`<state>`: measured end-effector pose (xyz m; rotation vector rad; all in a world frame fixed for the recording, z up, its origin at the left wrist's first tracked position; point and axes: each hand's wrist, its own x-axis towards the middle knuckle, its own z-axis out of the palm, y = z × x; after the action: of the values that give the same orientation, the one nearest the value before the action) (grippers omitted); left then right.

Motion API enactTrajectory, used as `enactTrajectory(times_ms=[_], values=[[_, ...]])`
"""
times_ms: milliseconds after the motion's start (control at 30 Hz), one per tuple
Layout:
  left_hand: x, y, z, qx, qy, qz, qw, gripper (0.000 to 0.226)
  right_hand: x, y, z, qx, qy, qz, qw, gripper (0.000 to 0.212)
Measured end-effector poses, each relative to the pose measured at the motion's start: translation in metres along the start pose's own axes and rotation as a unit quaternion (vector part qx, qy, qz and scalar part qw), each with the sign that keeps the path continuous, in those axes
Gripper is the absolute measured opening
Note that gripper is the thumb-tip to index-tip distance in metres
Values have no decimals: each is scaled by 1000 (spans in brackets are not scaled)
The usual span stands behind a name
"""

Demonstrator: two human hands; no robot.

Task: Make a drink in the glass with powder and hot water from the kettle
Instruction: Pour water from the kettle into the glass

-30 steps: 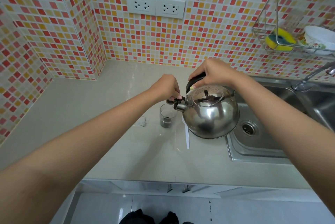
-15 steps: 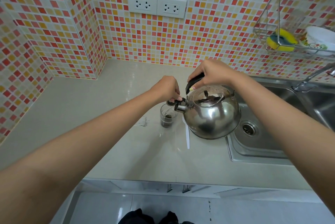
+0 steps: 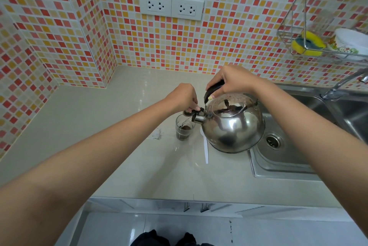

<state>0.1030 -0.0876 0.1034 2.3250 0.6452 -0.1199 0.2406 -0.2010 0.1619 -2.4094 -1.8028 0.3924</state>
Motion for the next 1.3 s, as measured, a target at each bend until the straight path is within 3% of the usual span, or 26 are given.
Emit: enactTrajectory(times_ms=[1300], values=[[-1,0,3,22,5,17,1000,25,-7,-4,-3,12,-7,6,1000,29]])
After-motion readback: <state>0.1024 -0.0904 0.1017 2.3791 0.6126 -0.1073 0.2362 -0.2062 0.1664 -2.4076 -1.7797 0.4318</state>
